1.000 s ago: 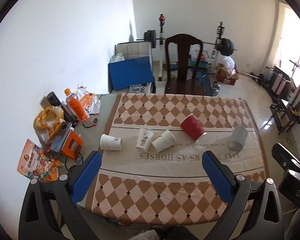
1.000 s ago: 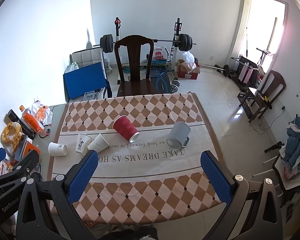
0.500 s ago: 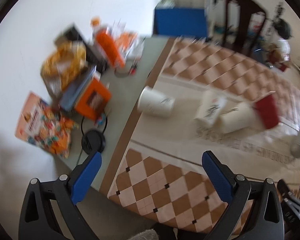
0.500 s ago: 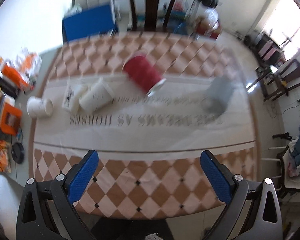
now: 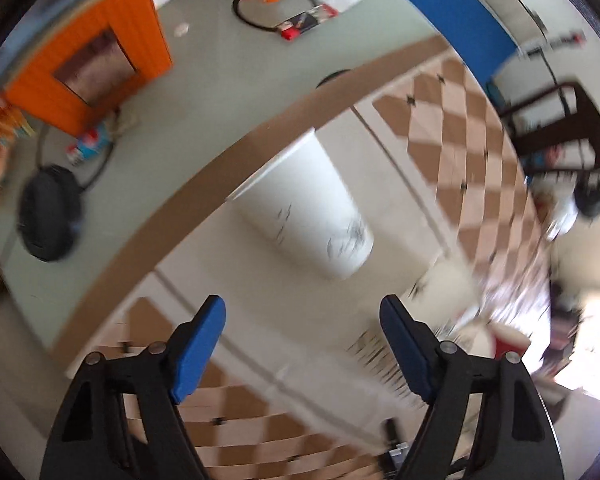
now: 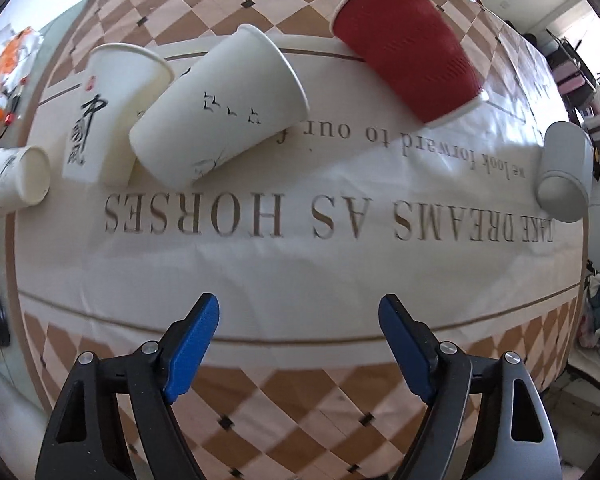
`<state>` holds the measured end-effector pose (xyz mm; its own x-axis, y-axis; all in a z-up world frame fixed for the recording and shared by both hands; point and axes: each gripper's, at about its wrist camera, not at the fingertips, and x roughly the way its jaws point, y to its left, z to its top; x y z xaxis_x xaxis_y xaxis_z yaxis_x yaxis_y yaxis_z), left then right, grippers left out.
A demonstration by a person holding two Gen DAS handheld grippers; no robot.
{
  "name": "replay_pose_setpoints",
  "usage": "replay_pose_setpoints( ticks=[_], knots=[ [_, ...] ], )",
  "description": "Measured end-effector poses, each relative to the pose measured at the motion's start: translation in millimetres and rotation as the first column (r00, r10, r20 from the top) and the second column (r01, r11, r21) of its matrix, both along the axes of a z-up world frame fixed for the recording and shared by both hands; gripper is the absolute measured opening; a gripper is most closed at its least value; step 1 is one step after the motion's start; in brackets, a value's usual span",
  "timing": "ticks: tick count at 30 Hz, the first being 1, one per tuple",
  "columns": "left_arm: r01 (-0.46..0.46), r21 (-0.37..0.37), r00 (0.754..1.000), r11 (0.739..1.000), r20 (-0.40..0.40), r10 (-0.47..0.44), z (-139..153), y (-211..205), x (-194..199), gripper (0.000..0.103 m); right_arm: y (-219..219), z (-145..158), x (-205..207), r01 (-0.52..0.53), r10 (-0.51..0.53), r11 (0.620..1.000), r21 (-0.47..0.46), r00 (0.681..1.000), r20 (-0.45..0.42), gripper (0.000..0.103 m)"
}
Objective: Flip cup upright
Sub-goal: 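Close the left tool on the white cup and lift it rim up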
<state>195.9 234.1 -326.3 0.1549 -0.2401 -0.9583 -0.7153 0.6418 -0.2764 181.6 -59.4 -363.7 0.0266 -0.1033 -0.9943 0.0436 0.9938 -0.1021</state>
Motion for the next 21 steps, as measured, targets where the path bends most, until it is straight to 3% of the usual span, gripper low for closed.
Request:
replay_pose_setpoints(
  ticks=[4, 10, 12, 18, 21],
  knots=[
    [-0.085, -0.040, 0.996, 0.996, -0.018, 0.084, -19.1, 14.8, 23.3, 0.077, 6.4, -10.8, 13.7, 0.045, -0.045, 0.999, -0.011, 0.999, -0.009, 0.084],
    [-0.125, -0.026, 0.991, 0.992, -0.041, 0.124, -35.8, 30.5, 45.2, 0.076, 12.5, -21.3, 22.2, 0.074, -0.075, 0.997, -0.024, 0.997, -0.022, 0.084],
    [-0.117, -0.013, 0.992, 0.993, -0.043, 0.116, -39.1, 34.9, 46.5, 0.069, 15.4, -23.8, 23.2, 0.077, -0.078, 0.997, -0.024, 0.997, -0.030, 0.084],
    [0.027, 0.094, 0.999, 0.995, -0.035, -0.024, -33.9, 23.6, 51.4, 0.066, 18.1, -26.6, 21.4, 0.068, -0.069, 0.997, -0.031, 0.997, -0.039, 0.084],
    [0.165, 0.200, 0.986, 0.966, -0.034, -0.161, -24.3, 5.4, 49.0, 0.065, 18.6, -27.2, 19.1, 0.062, -0.063, 0.998, -0.033, 0.997, -0.040, 0.084]
  ],
)
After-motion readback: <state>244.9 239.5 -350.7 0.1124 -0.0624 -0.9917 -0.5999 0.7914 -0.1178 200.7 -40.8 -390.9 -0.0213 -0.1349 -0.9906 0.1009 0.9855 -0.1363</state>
